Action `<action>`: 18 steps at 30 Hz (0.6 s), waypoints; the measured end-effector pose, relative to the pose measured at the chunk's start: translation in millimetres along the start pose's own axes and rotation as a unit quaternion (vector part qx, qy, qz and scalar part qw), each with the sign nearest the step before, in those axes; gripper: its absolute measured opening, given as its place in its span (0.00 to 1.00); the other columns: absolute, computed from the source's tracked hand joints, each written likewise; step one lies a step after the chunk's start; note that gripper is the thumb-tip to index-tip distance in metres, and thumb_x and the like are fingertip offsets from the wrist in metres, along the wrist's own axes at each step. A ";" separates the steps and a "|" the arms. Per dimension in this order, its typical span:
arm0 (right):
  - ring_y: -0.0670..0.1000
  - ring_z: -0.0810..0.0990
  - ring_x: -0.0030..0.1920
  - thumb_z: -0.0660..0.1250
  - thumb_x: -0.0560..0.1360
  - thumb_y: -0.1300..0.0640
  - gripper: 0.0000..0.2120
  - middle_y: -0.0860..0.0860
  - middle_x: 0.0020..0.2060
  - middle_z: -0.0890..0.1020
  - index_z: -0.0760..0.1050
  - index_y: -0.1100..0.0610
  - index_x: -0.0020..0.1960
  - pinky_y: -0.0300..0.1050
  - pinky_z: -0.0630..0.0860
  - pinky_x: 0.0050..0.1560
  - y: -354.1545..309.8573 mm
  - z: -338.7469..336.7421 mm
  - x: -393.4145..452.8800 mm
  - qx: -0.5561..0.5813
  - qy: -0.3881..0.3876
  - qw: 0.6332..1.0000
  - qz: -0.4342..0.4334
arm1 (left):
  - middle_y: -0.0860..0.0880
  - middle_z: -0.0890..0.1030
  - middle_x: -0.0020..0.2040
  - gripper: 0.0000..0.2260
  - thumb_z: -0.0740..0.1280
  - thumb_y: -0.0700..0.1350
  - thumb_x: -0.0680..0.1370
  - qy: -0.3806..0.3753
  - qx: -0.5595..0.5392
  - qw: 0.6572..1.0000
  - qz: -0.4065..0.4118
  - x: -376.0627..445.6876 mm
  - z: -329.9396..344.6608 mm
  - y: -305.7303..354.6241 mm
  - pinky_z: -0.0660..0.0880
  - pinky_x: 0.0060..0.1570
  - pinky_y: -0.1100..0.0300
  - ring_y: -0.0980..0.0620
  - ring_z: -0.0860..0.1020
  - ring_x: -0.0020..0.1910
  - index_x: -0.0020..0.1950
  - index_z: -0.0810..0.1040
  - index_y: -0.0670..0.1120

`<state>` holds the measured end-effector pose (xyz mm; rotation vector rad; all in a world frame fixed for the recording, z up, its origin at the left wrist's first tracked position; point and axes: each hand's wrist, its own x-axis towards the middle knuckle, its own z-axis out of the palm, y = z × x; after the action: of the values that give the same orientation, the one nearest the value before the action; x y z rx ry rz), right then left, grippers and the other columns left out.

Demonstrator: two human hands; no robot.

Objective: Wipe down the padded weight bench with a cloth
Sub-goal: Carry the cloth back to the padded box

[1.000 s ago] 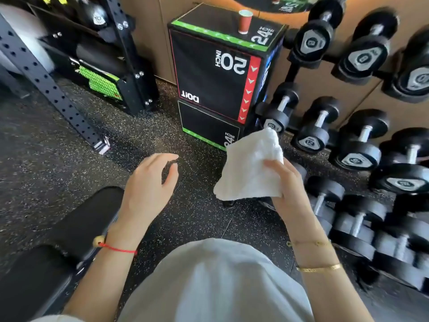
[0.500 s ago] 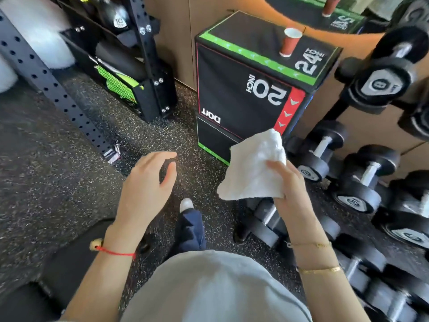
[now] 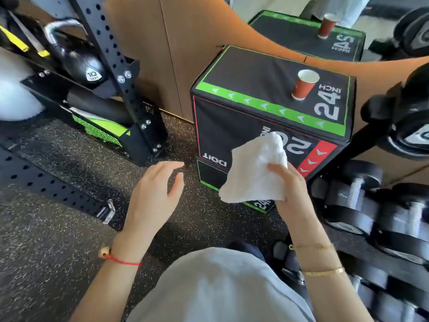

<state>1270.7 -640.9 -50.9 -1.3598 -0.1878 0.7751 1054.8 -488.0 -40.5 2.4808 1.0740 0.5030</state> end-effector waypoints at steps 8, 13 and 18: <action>0.48 0.80 0.41 0.65 0.76 0.62 0.07 0.49 0.40 0.82 0.80 0.57 0.51 0.38 0.75 0.38 -16.6 53.9 101.2 -0.004 0.028 1.000 -0.009 | 0.53 0.79 0.61 0.12 0.62 0.47 0.81 -0.015 -0.015 0.998 0.051 129.6 18.1 -32.6 0.75 0.54 0.58 0.52 0.77 0.59 0.63 0.77 0.48; 0.51 0.80 0.43 0.65 0.76 0.62 0.08 0.52 0.43 0.82 0.81 0.56 0.51 0.42 0.75 0.42 -23.3 75.1 178.5 0.031 0.024 0.999 0.000 | 0.53 0.79 0.60 0.13 0.62 0.48 0.81 -0.010 -0.010 0.998 0.068 210.1 42.1 -47.2 0.69 0.56 0.65 0.55 0.75 0.60 0.63 0.77 0.49; 0.53 0.80 0.45 0.66 0.75 0.62 0.08 0.55 0.45 0.82 0.81 0.58 0.52 0.47 0.75 0.47 -41.0 92.5 265.8 0.054 0.044 0.998 0.004 | 0.51 0.80 0.61 0.14 0.62 0.46 0.81 -0.010 -0.019 0.997 0.077 299.3 68.0 -46.9 0.65 0.58 0.69 0.55 0.74 0.61 0.65 0.77 0.46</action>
<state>1433.5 -408.8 -72.9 -1.2909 -0.0702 0.7213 1250.1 -248.6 -71.1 2.5413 0.8616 0.5360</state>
